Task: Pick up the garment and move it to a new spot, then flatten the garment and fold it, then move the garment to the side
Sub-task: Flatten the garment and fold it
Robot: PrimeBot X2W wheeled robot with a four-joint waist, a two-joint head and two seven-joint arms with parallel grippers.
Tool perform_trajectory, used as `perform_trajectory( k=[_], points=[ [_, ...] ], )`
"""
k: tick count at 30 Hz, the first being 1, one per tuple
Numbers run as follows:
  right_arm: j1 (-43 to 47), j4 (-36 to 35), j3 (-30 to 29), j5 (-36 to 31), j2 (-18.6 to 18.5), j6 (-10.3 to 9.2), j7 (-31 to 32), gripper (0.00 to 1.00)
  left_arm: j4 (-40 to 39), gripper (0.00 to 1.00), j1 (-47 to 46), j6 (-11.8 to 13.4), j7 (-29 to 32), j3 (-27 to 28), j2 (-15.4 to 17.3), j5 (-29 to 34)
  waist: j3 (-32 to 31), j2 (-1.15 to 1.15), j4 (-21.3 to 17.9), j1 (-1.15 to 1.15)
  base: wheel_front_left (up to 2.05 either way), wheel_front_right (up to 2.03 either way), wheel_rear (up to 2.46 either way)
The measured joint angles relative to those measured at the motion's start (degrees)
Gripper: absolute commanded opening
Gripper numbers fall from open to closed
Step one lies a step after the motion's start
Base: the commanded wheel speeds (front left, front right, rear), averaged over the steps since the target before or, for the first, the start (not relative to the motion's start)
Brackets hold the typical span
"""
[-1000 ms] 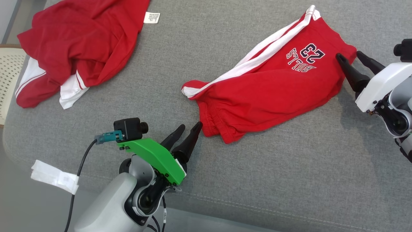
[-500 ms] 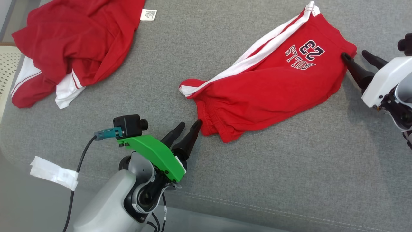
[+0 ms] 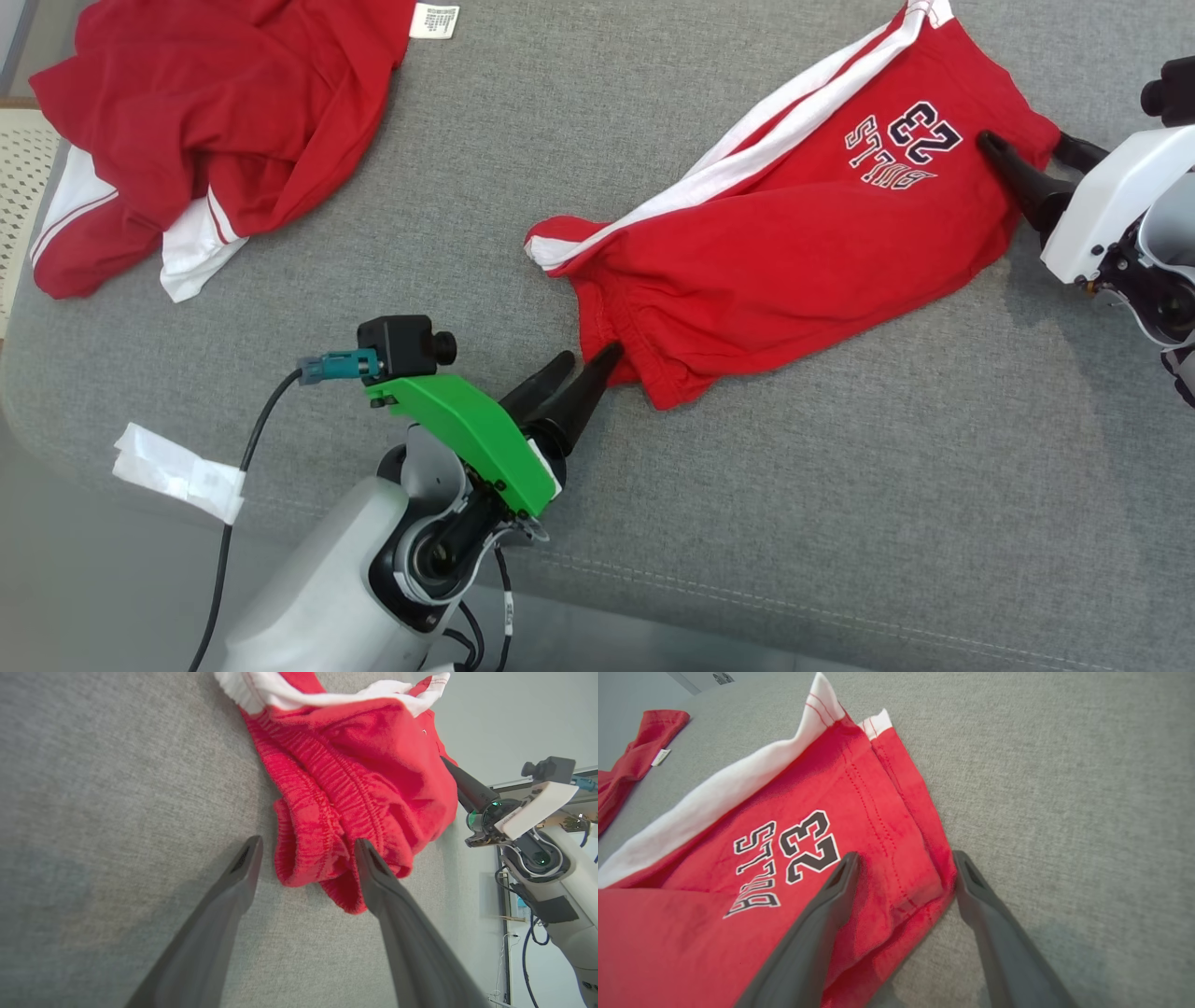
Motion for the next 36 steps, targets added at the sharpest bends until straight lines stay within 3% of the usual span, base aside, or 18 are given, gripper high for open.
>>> perform_trajectory(
  k=[33, 34, 36],
  points=[
    [-2.76, 1.91, 2.22, 0.00, 0.90, 0.51, 0.96, 1.00, -1.55, 1.00, 0.19, -1.02, 4.52, -2.50, -0.57, -2.59, 0.61, 0.00, -1.31, 0.00, 0.00, 0.00, 0.00],
    [-2.86, 1.92, 2.27, 0.00, 0.92, 0.51, 0.99, 0.97, -1.36, 1.00, 0.19, -1.02, 4.53, -2.54, -0.66, -2.59, 0.65, 0.00, -1.37, 0.00, 0.00, 0.00, 0.00],
    [-3.03, 1.91, 2.43, 0.03, 1.00, 0.51, 1.05, 0.72, -0.92, 1.00, 0.16, -1.02, 4.53, -2.57, -0.86, -2.59, 0.73, 0.00, -1.47, 0.00, 0.00, 0.00, 0.00]
  ],
)
